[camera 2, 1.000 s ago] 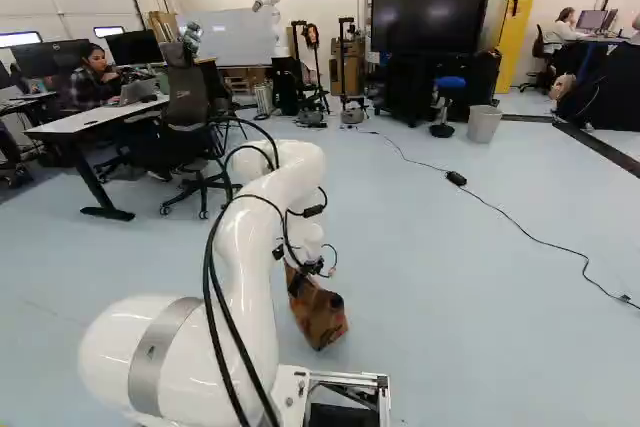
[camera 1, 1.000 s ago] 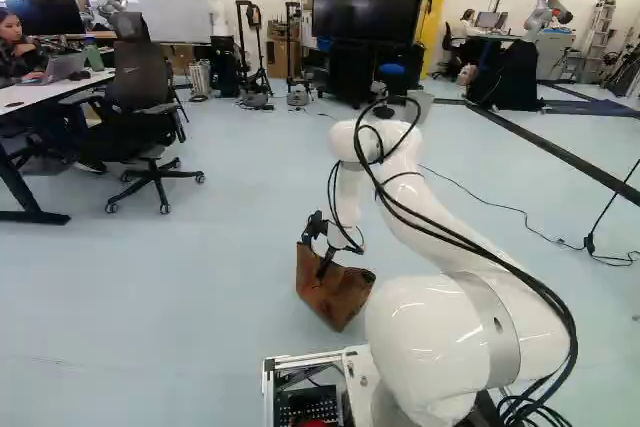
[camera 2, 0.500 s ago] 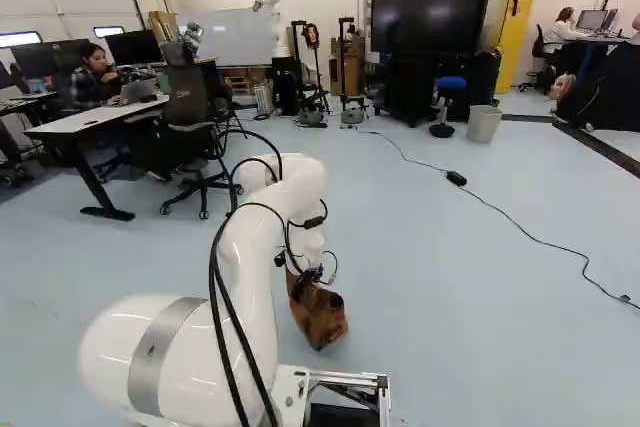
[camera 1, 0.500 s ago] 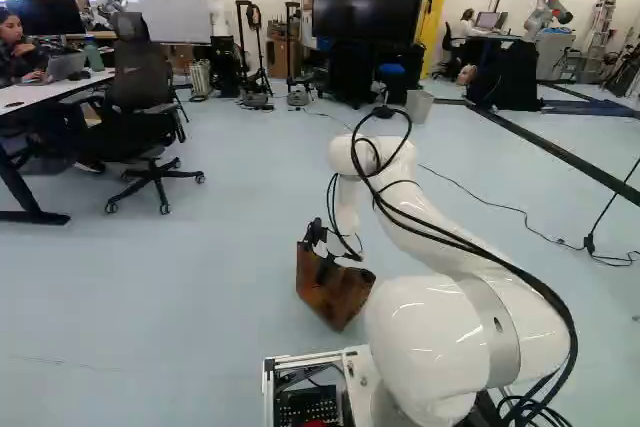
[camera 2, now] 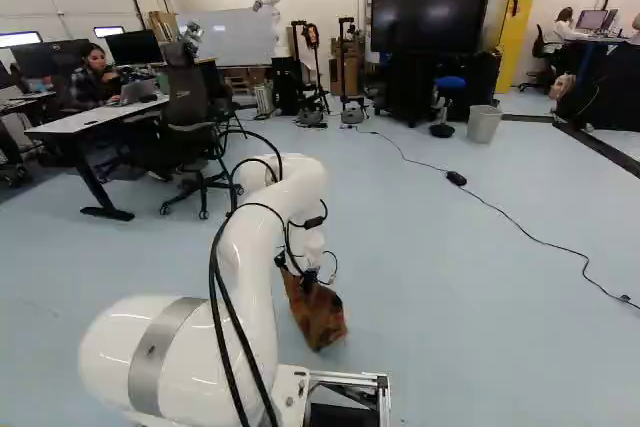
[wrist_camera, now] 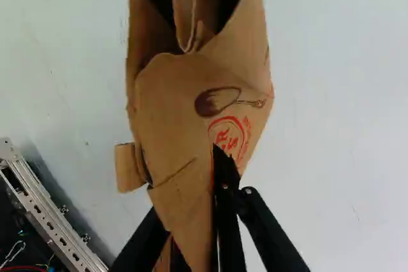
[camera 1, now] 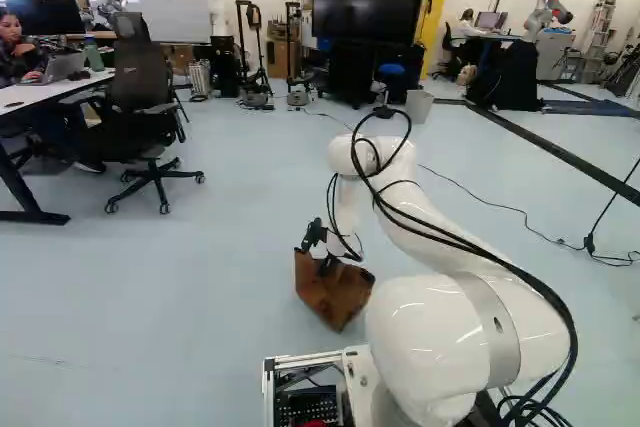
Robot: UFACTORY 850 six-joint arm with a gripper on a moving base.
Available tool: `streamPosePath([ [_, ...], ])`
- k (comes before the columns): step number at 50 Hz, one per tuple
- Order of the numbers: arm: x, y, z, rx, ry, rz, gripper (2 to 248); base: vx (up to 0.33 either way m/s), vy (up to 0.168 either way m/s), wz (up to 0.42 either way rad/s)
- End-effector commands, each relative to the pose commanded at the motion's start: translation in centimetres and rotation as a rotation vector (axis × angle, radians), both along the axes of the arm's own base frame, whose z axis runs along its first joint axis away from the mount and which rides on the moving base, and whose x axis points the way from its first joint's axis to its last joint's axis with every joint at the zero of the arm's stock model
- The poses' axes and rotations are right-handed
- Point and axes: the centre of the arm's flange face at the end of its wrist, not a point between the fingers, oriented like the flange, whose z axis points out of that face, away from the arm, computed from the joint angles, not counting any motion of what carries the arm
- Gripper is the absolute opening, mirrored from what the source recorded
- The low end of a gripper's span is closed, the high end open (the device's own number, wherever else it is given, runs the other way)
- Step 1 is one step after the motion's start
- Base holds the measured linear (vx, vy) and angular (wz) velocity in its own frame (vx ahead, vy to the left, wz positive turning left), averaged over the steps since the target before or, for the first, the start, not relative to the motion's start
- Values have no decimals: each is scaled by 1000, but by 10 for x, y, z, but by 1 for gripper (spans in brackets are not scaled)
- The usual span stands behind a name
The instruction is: Pick up the grocery bag from the ground
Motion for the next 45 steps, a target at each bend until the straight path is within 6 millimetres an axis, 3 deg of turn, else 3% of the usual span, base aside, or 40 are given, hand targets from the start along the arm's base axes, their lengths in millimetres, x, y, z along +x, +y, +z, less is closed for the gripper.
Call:
streamPosePath([
  [3,0,0,4,0,0,0,34,0,0,0],
  [4,0,0,6,0,-1,0,22,0,0,0],
  [45,-6,1,119,-1,-29,-37,22,0,0,0],
])
